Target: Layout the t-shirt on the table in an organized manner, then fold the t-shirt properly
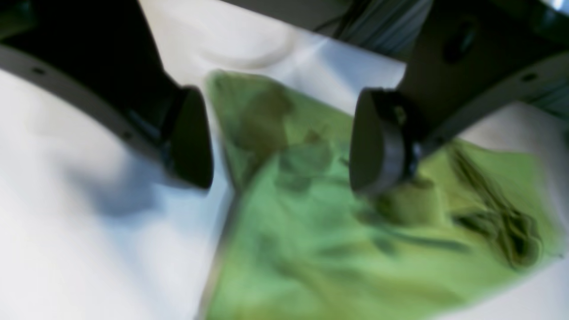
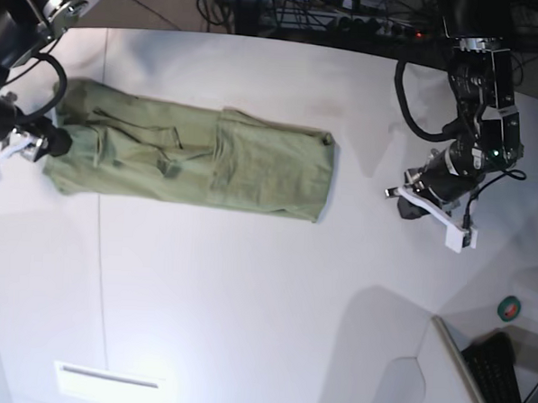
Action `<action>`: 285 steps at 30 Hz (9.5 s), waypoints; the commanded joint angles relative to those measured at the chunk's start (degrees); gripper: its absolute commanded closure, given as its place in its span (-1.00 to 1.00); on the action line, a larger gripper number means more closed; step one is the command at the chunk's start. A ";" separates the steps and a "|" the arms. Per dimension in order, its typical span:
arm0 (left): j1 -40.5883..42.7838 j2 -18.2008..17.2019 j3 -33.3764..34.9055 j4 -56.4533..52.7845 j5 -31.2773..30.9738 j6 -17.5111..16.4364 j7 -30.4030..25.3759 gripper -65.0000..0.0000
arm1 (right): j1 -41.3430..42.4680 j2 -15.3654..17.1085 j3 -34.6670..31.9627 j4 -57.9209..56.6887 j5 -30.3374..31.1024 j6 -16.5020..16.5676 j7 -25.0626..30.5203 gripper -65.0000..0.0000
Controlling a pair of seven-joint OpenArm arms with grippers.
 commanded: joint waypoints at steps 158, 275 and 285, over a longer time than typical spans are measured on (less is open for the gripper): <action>-3.87 6.48 26.51 -16.45 11.45 -0.89 -17.87 1.00 | 1.50 6.25 -15.93 -9.14 5.96 -4.32 8.05 1.00; -8.26 5.25 18.25 -15.57 11.80 -0.89 -11.01 1.00 | 5.64 -10.19 -80.19 8.53 6.05 -47.22 23.61 1.00; -0.97 -0.20 18.42 -7.22 11.80 -0.89 -10.84 1.00 | 5.28 -10.28 -80.45 8.44 6.05 -47.22 23.61 1.00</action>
